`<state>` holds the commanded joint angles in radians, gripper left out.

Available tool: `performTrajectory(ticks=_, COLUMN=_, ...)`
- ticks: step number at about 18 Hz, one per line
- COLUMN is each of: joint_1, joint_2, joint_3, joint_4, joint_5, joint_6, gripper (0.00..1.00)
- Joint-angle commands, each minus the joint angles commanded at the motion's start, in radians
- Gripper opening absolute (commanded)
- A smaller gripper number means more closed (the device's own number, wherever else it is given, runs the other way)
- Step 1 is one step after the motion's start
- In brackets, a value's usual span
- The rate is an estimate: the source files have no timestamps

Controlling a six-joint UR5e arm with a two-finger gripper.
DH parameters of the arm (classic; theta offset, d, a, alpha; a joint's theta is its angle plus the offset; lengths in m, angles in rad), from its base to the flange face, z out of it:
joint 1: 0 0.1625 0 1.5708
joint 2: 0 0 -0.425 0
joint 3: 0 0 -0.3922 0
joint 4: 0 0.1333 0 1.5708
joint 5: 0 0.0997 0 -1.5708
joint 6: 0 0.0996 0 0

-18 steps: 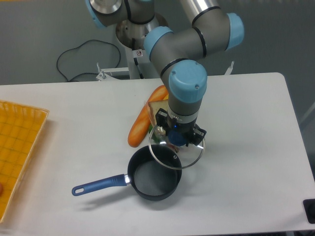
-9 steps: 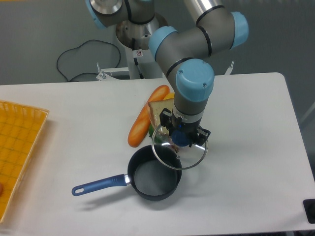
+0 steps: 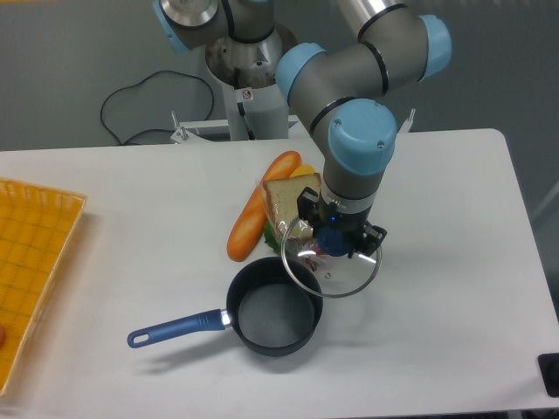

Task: Place the lid on the table
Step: 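Carry the glass lid sideways past the sandwich to open table space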

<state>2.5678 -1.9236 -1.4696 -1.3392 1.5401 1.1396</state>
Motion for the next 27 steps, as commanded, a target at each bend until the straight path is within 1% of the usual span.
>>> performTrajectory(ticks=7, joint_1=0.037, joint_2=-0.014, joint_3=0.0, joint_4=0.005, joint_5=0.002, joint_6=0.071, gripper=0.63)
performTrajectory(ticks=9, joint_1=0.048, joint_2=-0.02, joint_3=-0.002, joint_4=0.017, joint_5=0.002, joint_6=0.086, gripper=0.63)
performTrajectory(ticks=12, joint_1=0.058, joint_2=-0.028, joint_3=-0.002, joint_4=0.018, joint_5=0.003, joint_6=0.112, gripper=0.63)
performTrajectory(ticks=18, joint_1=0.075, joint_2=-0.041, joint_3=-0.002, joint_4=0.04, joint_5=0.003, joint_6=0.124, gripper=0.63)
performTrajectory(ticks=21, joint_1=0.098, joint_2=-0.043, joint_3=-0.003, joint_4=0.04, joint_5=0.003, joint_6=0.176, gripper=0.63)
performTrajectory(ticks=27, joint_1=0.126, joint_2=-0.052, joint_3=-0.005, joint_4=0.044, joint_5=0.003, joint_6=0.21, gripper=0.63)
